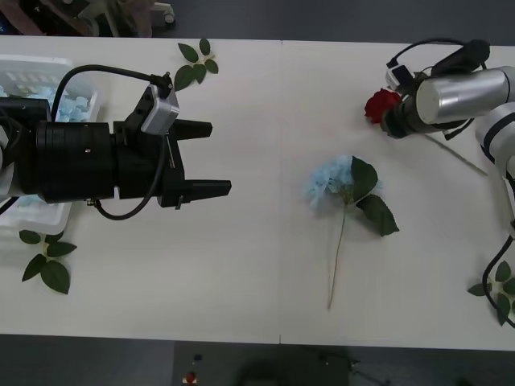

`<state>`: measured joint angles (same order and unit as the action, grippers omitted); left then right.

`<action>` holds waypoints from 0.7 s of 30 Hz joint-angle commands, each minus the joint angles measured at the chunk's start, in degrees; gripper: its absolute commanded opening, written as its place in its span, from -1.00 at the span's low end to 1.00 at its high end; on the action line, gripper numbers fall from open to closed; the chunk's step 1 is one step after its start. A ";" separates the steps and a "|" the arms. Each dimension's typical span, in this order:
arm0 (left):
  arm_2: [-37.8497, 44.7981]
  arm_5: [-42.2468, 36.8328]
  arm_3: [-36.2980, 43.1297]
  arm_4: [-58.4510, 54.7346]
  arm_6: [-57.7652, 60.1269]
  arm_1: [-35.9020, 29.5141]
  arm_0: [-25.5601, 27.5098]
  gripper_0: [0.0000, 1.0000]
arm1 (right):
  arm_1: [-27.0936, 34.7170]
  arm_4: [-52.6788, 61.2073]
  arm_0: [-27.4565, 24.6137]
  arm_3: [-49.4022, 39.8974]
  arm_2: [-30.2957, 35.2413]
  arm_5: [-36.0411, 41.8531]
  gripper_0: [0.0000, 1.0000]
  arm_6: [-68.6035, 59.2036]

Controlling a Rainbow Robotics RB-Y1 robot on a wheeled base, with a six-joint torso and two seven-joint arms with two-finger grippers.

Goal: Put the red flowers into the right box and the blue flowers into the left box

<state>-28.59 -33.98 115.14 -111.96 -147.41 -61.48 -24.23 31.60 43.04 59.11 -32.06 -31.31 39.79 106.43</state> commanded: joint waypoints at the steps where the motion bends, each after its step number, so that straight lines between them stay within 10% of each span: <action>1: 0.73 -0.13 0.61 -0.10 -2.00 -0.31 -0.73 1.00 | -0.66 -2.96 1.62 1.92 -0.77 -3.32 0.42 0.79; 21: 0.73 -0.13 0.61 -0.10 -2.00 -0.31 -0.73 1.00 | -3.30 -8.76 1.62 6.05 -1.21 -6.66 0.23 0.44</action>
<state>-28.59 -33.98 115.13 -111.96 -147.41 -61.48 -24.23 28.91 35.84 59.12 -25.81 -32.92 33.30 106.44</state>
